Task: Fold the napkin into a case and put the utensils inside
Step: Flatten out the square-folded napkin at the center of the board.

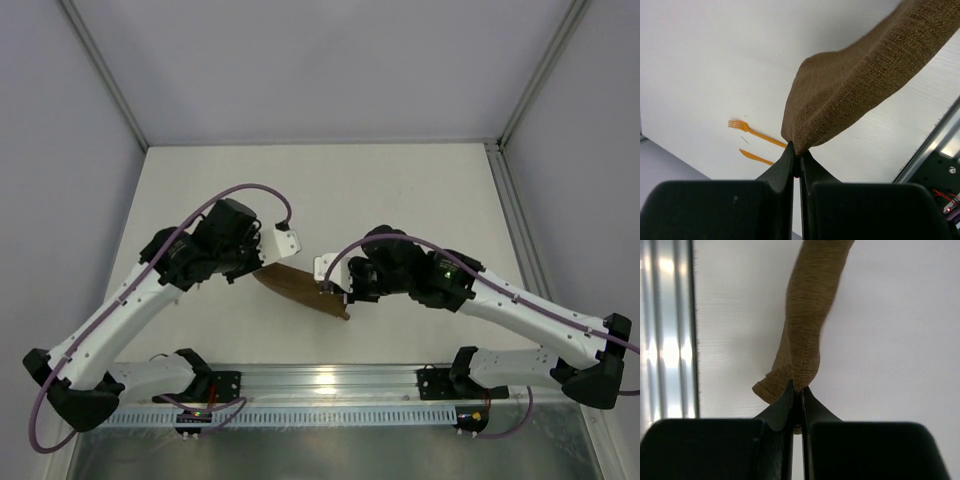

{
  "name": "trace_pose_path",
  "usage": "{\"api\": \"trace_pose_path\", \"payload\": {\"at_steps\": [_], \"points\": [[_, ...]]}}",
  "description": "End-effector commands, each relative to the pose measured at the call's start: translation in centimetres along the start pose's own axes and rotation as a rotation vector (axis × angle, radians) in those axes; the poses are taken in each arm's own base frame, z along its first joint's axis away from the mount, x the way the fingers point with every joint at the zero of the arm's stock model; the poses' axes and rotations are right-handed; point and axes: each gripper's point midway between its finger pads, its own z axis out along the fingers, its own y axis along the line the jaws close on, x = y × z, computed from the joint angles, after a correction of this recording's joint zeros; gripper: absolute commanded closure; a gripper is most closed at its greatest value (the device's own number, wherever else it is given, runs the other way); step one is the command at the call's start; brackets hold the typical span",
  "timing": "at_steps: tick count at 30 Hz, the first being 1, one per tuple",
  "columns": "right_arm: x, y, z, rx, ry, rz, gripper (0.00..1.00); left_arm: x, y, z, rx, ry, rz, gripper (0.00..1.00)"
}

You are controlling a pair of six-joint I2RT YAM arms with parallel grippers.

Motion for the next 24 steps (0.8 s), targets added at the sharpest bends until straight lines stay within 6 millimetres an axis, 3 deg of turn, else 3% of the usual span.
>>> {"api": "trace_pose_path", "payload": {"at_steps": [1, 3, 6, 9, 12, 15, 24], "points": [[-1.5, 4.2, -3.7, -0.227, -0.009, 0.084, 0.97, 2.0, -2.1, -4.6, 0.107, 0.044, 0.028, 1.0], [-2.8, 5.7, -4.7, -0.323, -0.053, 0.111, 0.97, 1.2, -2.4, -6.3, 0.127, -0.01, 0.03, 1.0], [-3.9, 8.4, -6.1, -0.481, -0.101, 0.144, 0.97, 1.6, -3.0, -7.5, 0.153, -0.016, 0.024, 1.0], [-4.0, 11.0, -6.7, -0.631, -0.121, 0.187, 0.97, 2.2, -4.1, -7.8, 0.201, 0.006, 0.007, 1.0], [-2.6, 13.0, -6.0, -0.714, -0.099, 0.241, 0.97, 2.6, -4.8, -8.0, 0.225, 0.012, -0.016, 1.0], [-2.1, 13.4, -5.6, -0.726, -0.082, 0.264, 0.97, 2.9, -5.4, -8.1, 0.246, 0.014, -0.028, 1.0], [-3.3, 14.1, -6.7, -0.779, -0.16, 0.259, 0.97, 3.9, -7.5, -8.4, 0.338, 0.033, -0.039, 1.0]]}}
